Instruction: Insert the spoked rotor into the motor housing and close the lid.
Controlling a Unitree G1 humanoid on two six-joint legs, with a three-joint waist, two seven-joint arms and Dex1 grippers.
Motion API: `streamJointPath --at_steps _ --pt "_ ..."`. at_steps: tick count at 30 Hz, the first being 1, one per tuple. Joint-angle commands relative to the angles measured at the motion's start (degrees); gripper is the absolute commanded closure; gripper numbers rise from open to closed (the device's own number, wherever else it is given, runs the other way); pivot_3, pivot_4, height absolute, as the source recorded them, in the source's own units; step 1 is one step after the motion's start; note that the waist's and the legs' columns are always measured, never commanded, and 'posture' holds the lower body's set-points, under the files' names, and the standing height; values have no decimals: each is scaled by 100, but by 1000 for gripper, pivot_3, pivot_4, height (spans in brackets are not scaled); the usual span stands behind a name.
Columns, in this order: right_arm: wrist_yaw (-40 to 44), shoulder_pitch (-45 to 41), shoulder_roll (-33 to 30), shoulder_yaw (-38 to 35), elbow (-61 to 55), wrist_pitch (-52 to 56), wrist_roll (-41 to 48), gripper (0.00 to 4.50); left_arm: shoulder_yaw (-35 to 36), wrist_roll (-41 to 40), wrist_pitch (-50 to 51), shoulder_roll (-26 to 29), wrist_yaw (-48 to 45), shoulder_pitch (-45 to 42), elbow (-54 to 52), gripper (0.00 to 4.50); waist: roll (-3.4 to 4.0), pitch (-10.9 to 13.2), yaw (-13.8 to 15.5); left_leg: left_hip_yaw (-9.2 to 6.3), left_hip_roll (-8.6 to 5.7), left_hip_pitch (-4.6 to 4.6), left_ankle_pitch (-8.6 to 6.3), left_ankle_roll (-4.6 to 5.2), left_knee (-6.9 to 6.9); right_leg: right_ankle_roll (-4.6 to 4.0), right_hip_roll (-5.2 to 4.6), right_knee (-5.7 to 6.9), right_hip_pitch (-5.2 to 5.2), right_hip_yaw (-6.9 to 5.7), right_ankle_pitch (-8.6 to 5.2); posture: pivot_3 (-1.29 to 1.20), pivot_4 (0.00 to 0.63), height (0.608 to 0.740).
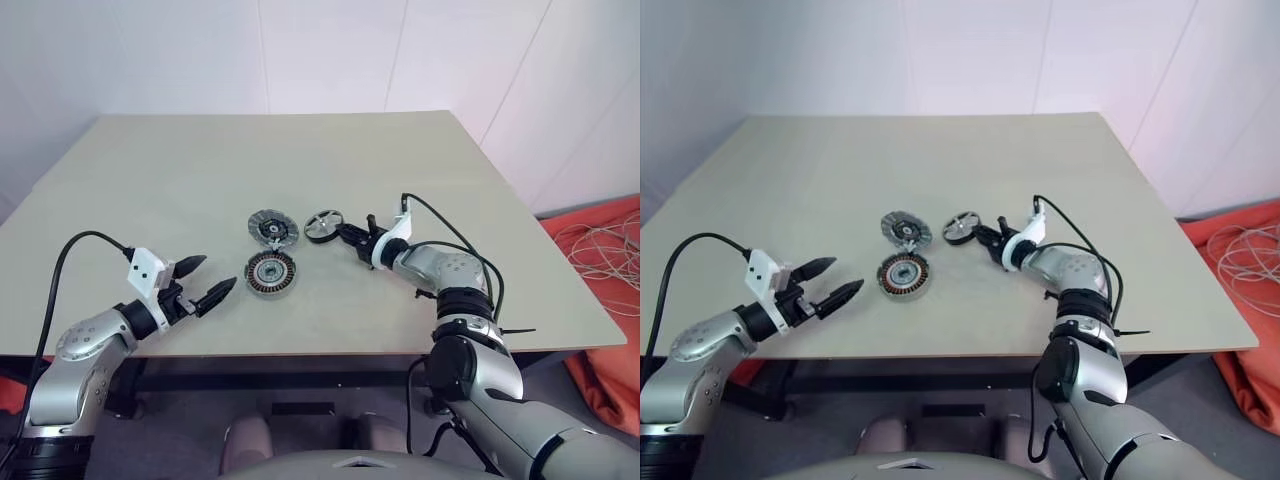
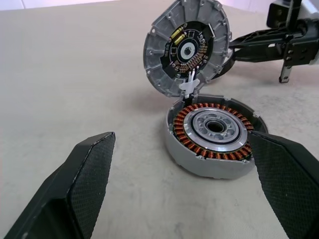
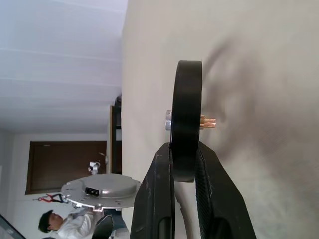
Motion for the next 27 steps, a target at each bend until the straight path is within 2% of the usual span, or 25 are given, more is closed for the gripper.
streamJointPath --at_steps 1,8,14,18,20,27 --pt "-53 145 -257 -235 -633 494 484 4259 19 5 -80 15 16 -53 -135 0 0 0 38 0 -3 1 0 -1 -11 0 0 -7 -1 0 0 0 0 740" --pt "-117 656 -507 -520 -1594 1888 1337 4259 10 -15 -56 48 -13 -48 -124 0 3 0 75 3 0 4 19 -33 -61 0 11 -31 -7 0 -1 0 0 740" --pt "-31 1190 -514 -464 -2304 2838 1986 4259 29 -19 -59 78 -26 -71 -78 0 4 -1 117 2 -6 0 18 -31 -63 3 5 -60 2 -2 0 0 0 740" --pt "-346 1502 -403 63 -2604 2912 2985 4259 32 -22 -65 79 -29 -66 -75 0 6 -2 101 2 -1 4 18 -31 -65 4 7 -60 2 -4 0 0 0 740" --pt "-573 1514 -366 195 -2621 2912 3325 4259 25 -7 -74 84 -32 -77 -57 0 7 -2 99 2 1 7 19 -32 -66 4 8 -60 3 -7 0 0 0 740" --pt "-1716 1364 -383 1421 -2473 2566 5250 4259 49 -6 -91 73 -11 2 -114 0 7 -3 94 0 -4 4 19 -32 -66 6 4 -66 3 -7 -1 0 0 740"
